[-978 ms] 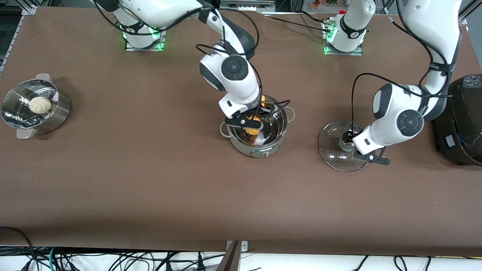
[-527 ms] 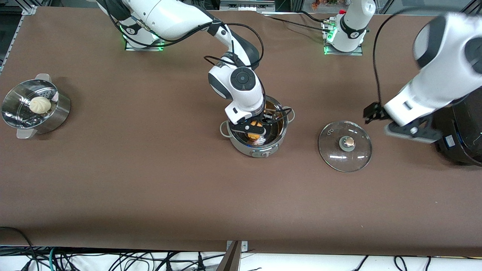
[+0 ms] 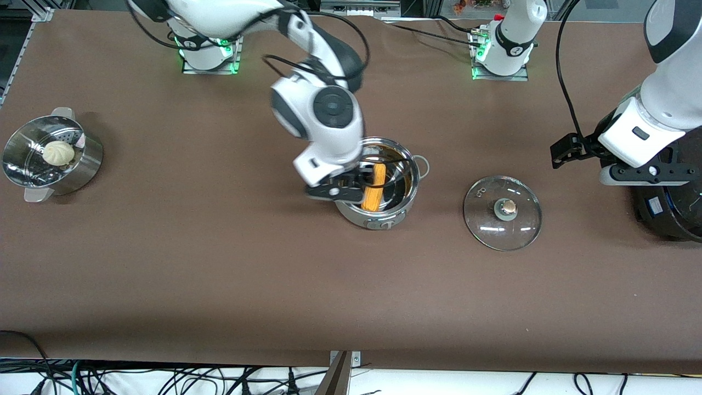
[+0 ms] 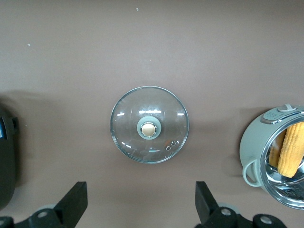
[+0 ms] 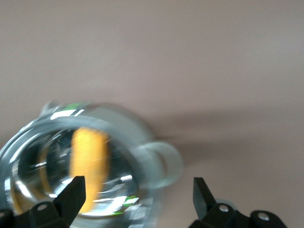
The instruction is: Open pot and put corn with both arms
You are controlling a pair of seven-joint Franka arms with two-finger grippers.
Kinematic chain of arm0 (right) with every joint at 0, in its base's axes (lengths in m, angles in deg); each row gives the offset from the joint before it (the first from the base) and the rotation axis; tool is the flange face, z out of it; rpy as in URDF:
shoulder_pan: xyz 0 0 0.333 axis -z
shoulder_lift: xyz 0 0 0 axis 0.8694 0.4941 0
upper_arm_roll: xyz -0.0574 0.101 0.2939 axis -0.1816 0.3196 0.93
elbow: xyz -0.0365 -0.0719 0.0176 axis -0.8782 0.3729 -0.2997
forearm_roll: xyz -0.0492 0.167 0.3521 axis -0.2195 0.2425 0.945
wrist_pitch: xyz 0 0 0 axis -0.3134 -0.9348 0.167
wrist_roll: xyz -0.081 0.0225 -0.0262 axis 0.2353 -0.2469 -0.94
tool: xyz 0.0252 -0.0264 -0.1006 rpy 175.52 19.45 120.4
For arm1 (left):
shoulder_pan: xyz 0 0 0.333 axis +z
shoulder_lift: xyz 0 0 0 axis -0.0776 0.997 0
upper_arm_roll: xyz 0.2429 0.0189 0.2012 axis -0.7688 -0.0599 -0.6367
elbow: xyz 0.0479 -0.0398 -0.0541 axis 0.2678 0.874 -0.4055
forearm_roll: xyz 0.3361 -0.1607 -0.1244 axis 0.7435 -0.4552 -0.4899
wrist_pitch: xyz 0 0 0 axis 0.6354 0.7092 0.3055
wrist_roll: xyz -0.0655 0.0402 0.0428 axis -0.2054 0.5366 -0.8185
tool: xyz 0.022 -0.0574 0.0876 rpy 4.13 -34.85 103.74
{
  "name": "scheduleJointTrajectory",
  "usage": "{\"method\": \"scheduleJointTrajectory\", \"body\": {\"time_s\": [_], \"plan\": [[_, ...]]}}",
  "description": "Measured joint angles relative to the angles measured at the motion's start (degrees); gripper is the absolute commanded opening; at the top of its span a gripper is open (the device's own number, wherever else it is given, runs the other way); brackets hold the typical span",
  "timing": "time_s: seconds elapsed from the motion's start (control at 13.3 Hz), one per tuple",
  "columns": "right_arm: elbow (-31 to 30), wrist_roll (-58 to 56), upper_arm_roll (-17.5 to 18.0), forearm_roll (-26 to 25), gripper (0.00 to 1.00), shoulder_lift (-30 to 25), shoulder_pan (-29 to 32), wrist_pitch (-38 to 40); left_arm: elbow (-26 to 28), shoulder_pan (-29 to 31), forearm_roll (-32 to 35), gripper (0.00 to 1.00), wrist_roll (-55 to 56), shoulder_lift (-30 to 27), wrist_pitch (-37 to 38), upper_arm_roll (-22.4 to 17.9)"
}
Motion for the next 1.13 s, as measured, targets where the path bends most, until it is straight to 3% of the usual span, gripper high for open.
{"method": "scheduleJointTrajectory", "body": {"time_s": [0.23, 0.45, 0.68, 1.13], "plan": [[0.5, -14.4, -0.2, 3.9, 1.0, -7.0, 18.4, 9.0, 0.3, 0.0, -0.2, 1.0, 1.1, -1.9, 1.2, 0.1], [0.4, -21.7, 0.0, 5.1, 1.0, -8.1, 31.8, 14.4, 6.6, 0.4, -0.2, 1.0, 1.1, -7.2, 0.2, 0.0], [-0.4, -22.1, -1.1, 2.9, 1.0, -10.1, 35.6, 16.9, 12.0, 1.1, -0.2, 1.0, 1.1, -10.5, -2.4, -0.3], [-19.6, -25.8, -3.1, 3.4, 1.0, -26.0, 36.3, 10.2, 12.9, 2.4, -2.8, 1.0, 1.1, -10.7, -2.7, -0.6]]}}
